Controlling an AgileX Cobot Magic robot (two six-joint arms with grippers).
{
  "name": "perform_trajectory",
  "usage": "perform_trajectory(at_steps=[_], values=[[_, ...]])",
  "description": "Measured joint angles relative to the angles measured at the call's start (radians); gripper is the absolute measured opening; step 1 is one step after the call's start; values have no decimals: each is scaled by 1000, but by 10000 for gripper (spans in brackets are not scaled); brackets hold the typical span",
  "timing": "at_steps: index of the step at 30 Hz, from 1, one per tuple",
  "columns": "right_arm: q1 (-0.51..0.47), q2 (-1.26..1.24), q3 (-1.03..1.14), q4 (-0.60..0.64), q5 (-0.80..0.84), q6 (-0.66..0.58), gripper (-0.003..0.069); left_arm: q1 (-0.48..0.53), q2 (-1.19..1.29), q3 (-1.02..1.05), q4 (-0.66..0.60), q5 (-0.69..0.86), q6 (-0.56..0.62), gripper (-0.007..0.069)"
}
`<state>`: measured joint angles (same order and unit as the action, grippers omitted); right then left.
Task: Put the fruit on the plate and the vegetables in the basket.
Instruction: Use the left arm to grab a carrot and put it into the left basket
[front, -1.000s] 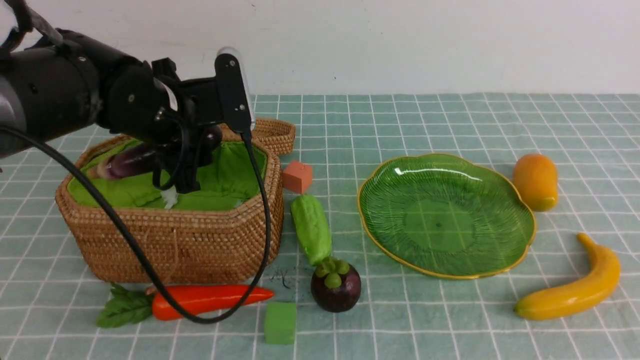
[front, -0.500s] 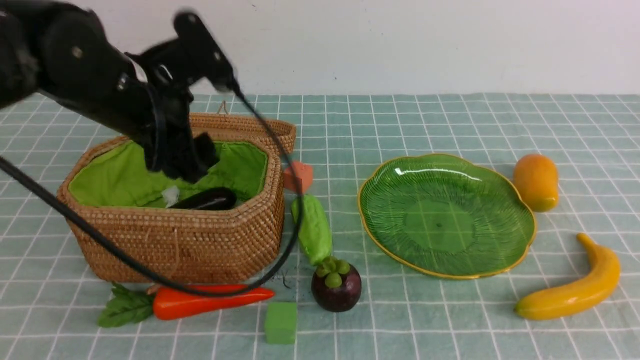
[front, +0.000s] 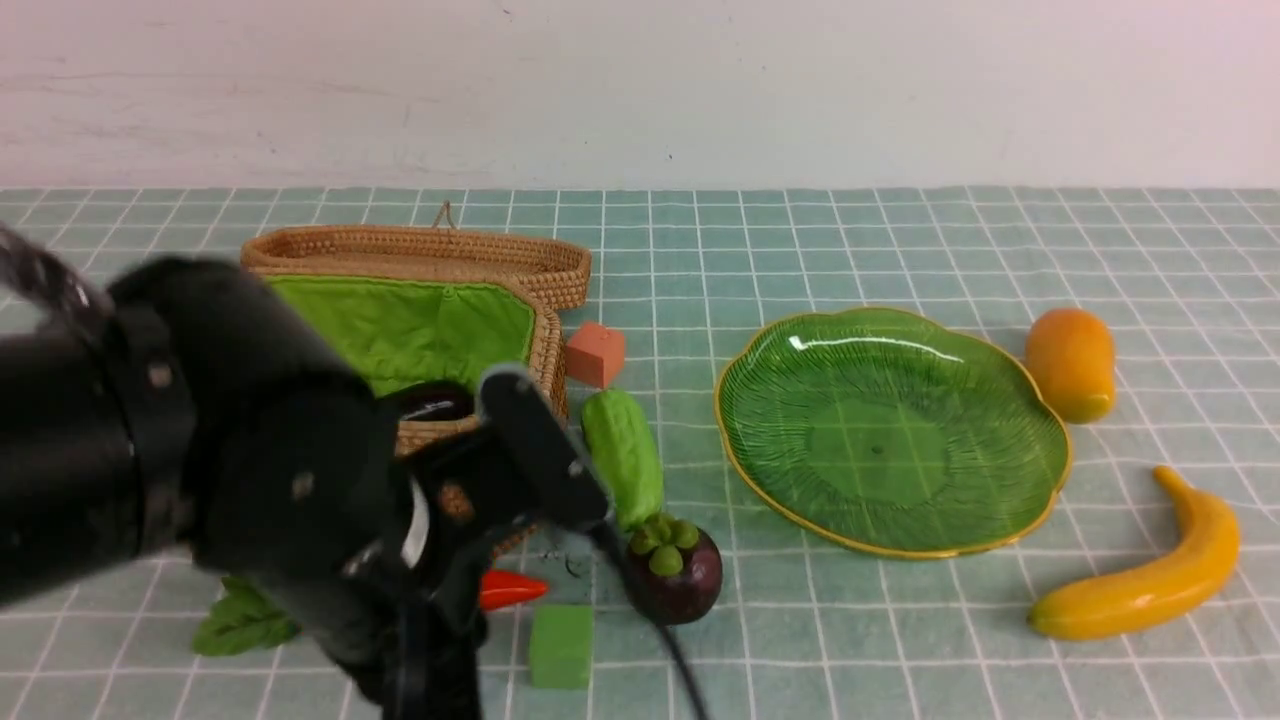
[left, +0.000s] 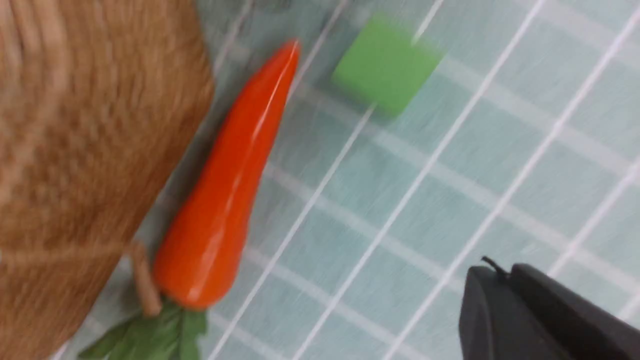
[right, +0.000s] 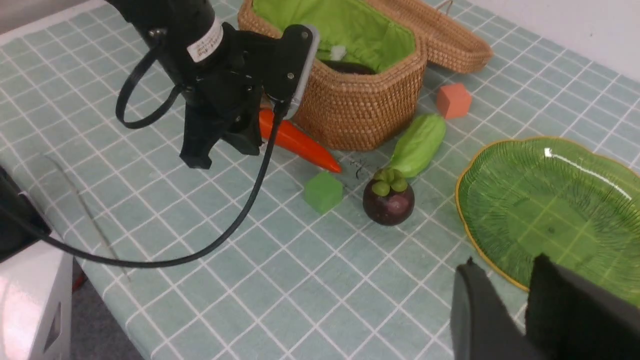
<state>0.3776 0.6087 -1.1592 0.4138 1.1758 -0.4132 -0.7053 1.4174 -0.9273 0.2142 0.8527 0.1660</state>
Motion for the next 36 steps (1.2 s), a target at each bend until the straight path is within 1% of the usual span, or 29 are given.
perform_trajectory(at_steps=[1, 3, 5, 6, 7, 8, 12, 16, 18, 19, 24, 30, 32, 34, 35, 36], values=[[0, 0, 0, 0, 2, 0, 172, 2, 0, 6, 16, -14, -7, 111], [0, 0, 0, 9, 26, 8, 172, 28, -1, 81, 99, -122, -38, 224], [0, 0, 0, 28, 50, 12, 172, 45, -2, 126, 149, -200, -47, 302], [0, 0, 0, 34, 63, 12, 172, 51, -2, 146, 167, -225, -49, 328], [0, 0, 0, 46, 82, 12, 174, 64, -2, 176, 210, -284, -54, 390], [0, 0, 0, 55, 91, 12, 175, 77, -2, 197, 240, -320, -55, 424], [0, 0, 0, 73, 91, 12, 176, 114, -2, 229, 311, -396, -56, 463], [0, 0, 0, 88, 91, 12, 177, 160, 22, 231, 362, -449, -58, 465], [0, 0, 0, 98, 91, 12, 177, 167, 46, 231, 392, -467, -58, 465], [0, 0, 0, 99, 91, 12, 177, 169, 49, 231, 395, -471, -58, 465], [0, 0, 0, 110, 91, 12, 179, 170, 118, 231, 516, -546, -58, 465], [0, 0, 0, 127, 91, 12, 179, 170, 182, 231, 572, -571, -58, 464], [0, 0, 0, 130, 91, 12, 179, 171, 198, 231, 577, -577, -58, 454], [0, 0, 0, 136, 91, 12, 179, 171, 216, 231, 582, -578, -58, 427], [0, 0, 0, 140, 91, 12, 179, 171, 223, 230, 587, -580, -58, 399], [0, 0, 0, 141, 91, 12, 179, 171, 225, 230, 587, -580, -58, 399]])
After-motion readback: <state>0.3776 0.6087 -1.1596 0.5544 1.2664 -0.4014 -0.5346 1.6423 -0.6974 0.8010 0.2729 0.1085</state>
